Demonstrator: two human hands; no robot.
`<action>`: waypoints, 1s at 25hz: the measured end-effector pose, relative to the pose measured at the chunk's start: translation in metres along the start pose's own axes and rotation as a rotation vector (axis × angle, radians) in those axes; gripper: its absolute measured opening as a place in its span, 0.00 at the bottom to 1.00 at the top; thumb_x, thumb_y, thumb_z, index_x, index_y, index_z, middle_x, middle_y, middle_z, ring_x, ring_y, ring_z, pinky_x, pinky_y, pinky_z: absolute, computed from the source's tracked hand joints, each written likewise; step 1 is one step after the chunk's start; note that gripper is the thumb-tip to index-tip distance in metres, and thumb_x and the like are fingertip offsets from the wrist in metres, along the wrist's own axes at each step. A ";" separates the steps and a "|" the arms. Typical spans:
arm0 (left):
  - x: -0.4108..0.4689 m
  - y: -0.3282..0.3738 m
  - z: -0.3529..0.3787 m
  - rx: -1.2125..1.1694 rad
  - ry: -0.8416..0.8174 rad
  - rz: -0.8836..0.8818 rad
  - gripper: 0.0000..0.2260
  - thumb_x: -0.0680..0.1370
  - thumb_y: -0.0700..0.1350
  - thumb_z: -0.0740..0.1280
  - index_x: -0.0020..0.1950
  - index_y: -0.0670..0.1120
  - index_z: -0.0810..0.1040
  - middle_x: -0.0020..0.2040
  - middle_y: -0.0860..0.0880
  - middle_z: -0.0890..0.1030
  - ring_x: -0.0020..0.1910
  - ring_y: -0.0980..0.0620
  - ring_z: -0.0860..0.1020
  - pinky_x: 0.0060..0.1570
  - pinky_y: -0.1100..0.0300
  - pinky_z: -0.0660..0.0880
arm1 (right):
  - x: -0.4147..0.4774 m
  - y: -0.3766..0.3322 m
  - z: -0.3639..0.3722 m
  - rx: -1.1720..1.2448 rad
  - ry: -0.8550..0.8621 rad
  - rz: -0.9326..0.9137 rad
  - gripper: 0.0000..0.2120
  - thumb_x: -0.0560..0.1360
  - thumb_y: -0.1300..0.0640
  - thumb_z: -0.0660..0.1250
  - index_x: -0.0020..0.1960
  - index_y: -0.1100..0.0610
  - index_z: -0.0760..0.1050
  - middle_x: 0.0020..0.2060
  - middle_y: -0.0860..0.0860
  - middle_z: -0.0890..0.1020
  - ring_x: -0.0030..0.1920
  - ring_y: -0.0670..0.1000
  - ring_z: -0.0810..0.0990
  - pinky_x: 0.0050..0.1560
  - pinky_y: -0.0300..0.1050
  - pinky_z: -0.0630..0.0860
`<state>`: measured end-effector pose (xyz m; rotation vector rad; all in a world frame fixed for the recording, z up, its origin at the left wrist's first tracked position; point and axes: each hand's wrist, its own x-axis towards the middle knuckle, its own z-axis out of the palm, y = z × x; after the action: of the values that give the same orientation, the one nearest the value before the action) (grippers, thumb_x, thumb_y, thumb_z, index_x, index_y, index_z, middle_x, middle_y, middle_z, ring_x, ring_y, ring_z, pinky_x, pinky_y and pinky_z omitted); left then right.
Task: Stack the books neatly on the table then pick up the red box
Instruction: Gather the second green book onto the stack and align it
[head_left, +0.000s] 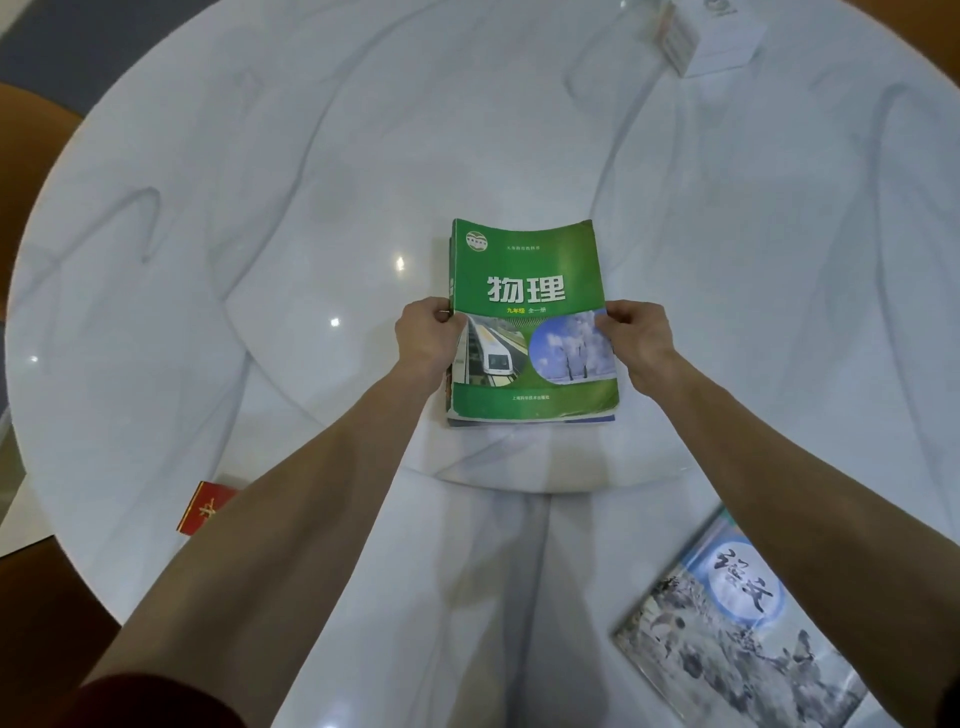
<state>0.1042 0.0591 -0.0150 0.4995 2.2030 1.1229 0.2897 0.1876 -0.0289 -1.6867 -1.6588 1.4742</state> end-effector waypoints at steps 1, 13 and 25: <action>0.000 -0.001 0.000 0.050 0.003 0.031 0.09 0.76 0.37 0.64 0.52 0.40 0.82 0.49 0.40 0.84 0.41 0.45 0.77 0.46 0.52 0.77 | 0.000 0.001 0.001 -0.044 0.016 -0.012 0.09 0.75 0.65 0.63 0.51 0.63 0.81 0.33 0.52 0.77 0.36 0.50 0.72 0.34 0.36 0.70; 0.009 -0.013 0.008 0.489 -0.064 0.151 0.14 0.80 0.43 0.60 0.55 0.34 0.79 0.54 0.32 0.78 0.51 0.37 0.78 0.49 0.52 0.74 | 0.003 0.005 0.004 -0.227 0.077 -0.045 0.12 0.74 0.66 0.63 0.56 0.64 0.80 0.51 0.62 0.83 0.43 0.52 0.76 0.45 0.38 0.70; 0.001 -0.004 0.000 0.654 -0.066 0.186 0.13 0.79 0.42 0.58 0.55 0.36 0.78 0.53 0.36 0.79 0.51 0.39 0.78 0.49 0.50 0.76 | -0.005 -0.003 -0.005 -0.415 0.034 -0.070 0.12 0.75 0.63 0.62 0.56 0.65 0.79 0.54 0.63 0.82 0.54 0.61 0.80 0.51 0.44 0.75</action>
<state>0.1033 0.0581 -0.0186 1.0123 2.4763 0.4278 0.2930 0.1857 -0.0220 -1.8183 -2.0901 1.1153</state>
